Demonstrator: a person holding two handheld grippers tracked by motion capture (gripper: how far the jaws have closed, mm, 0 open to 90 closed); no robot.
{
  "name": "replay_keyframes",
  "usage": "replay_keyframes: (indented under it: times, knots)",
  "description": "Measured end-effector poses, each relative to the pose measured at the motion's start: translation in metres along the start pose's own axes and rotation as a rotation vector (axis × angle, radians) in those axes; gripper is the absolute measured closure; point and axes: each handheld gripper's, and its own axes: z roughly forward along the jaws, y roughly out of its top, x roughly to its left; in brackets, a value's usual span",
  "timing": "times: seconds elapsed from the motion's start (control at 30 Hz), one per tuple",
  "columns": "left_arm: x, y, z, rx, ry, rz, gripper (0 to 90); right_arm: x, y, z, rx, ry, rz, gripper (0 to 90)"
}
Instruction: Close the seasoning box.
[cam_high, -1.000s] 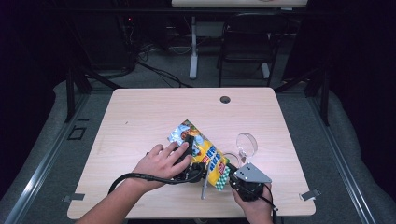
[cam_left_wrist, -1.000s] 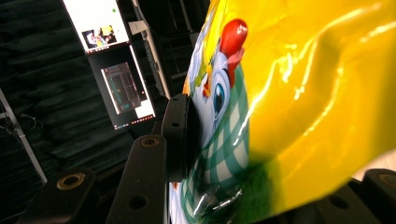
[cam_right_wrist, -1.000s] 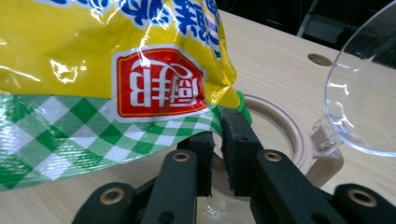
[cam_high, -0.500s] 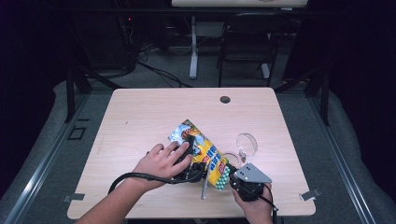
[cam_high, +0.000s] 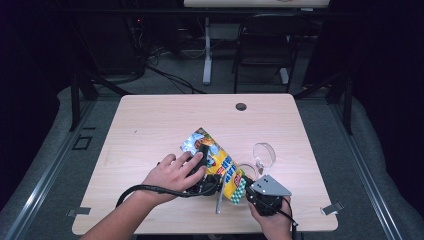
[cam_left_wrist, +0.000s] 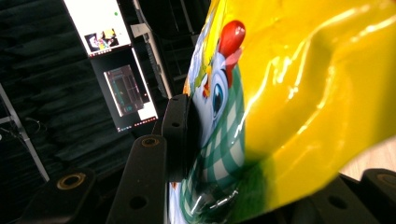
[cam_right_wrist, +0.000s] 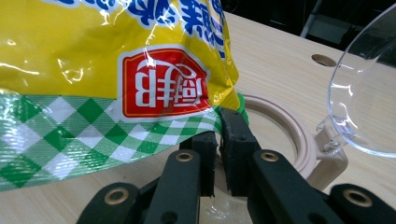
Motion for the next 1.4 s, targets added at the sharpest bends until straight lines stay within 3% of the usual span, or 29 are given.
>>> replay_keyframes:
  times: [1.4]
  knots:
    - [0.0014, 0.0027, -0.0026, 0.002, 0.022, 0.03, 68.5, -0.0006, -0.0002, 0.0003, -0.001, 0.014, 0.006, 85.8]
